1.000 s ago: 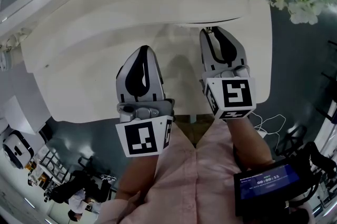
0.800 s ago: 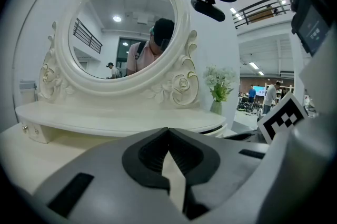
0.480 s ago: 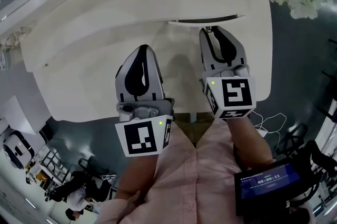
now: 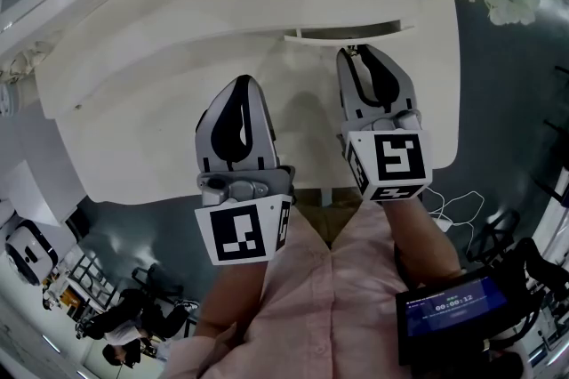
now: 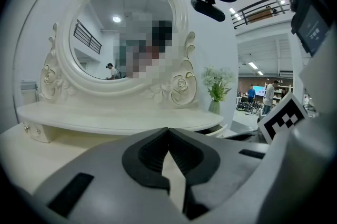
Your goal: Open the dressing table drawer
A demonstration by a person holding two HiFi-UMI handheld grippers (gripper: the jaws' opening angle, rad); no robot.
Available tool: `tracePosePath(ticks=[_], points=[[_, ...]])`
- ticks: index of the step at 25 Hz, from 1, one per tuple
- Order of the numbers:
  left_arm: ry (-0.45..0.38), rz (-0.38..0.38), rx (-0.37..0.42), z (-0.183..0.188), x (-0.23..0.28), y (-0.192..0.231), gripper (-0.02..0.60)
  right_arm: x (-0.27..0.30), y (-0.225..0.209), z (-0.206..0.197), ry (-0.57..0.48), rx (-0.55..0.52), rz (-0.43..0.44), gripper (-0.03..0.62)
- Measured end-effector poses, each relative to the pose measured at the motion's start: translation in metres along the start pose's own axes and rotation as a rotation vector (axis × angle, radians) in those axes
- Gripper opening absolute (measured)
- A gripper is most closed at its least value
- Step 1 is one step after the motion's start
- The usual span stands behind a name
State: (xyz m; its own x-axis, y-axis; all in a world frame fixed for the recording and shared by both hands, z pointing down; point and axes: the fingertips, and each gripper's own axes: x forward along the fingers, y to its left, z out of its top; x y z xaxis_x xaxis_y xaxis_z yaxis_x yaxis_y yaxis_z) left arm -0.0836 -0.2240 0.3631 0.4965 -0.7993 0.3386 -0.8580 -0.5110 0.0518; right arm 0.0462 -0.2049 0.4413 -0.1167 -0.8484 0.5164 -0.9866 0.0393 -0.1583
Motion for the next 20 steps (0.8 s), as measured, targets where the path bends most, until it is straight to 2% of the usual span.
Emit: tracePosePath(ticks=[20], points=[[0.000, -0.009, 0.010, -0.0024, -0.0058, -0.0096, 0.021, -0.0087, 0.0006, -0.0076, 0.001, 0.004, 0.003, 0.107]])
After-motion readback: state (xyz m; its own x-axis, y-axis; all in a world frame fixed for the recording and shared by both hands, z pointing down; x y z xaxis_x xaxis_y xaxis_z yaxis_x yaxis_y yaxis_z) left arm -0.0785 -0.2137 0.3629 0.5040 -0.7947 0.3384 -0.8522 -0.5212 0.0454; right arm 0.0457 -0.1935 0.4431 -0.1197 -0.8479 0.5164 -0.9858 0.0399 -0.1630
